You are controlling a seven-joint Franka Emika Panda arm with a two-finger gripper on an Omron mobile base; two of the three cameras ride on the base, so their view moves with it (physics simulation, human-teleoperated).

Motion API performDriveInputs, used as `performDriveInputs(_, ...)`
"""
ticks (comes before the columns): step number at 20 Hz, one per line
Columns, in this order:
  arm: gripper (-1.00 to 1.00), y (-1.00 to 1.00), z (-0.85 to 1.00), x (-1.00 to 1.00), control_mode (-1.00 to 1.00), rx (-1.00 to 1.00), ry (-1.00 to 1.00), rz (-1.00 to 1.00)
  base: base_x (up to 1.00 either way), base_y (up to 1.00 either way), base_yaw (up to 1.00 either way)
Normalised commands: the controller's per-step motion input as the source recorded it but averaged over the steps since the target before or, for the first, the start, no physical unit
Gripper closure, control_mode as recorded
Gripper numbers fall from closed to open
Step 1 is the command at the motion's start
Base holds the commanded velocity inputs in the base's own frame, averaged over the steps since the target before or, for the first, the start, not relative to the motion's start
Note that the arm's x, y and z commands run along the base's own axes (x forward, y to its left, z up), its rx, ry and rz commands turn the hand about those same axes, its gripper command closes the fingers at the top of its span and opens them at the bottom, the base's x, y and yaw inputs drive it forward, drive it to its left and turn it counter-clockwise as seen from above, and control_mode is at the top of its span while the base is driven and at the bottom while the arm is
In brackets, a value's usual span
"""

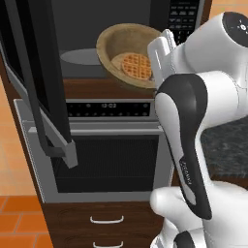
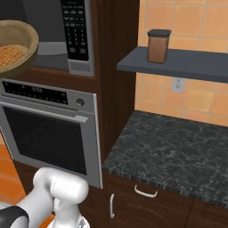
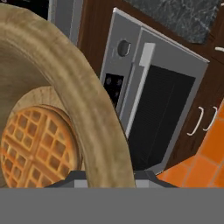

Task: Open the microwave, place the bowl with waffle inside the microwave, then close the microwave door and turn it on.

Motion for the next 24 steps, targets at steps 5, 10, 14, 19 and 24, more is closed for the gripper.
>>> performDriveInputs(5,1.0,0.05,0.0,0.8,-1.0,0.0,0.11,0.0,0.0,0.0,0.0)
performDriveInputs(10,1.0,0.06,0.0,0.73,-1.0,0.0,0.01,0.0,0.0,0.0,0.0)
performDriveInputs(14,1.0,0.41,0.0,0.85,-1.0,-0.01,0.03,0.0,0.0,0.0,0.0)
performDriveInputs(19,1.0,0.41,0.0,0.87,-1.0,-0.03,0.06,0.0,0.0,0.0,0.0)
performDriveInputs(24,1.0,0.16,0.04,0.8,-1.0,0.0,0.01,0.0,0.0,0.0,0.0)
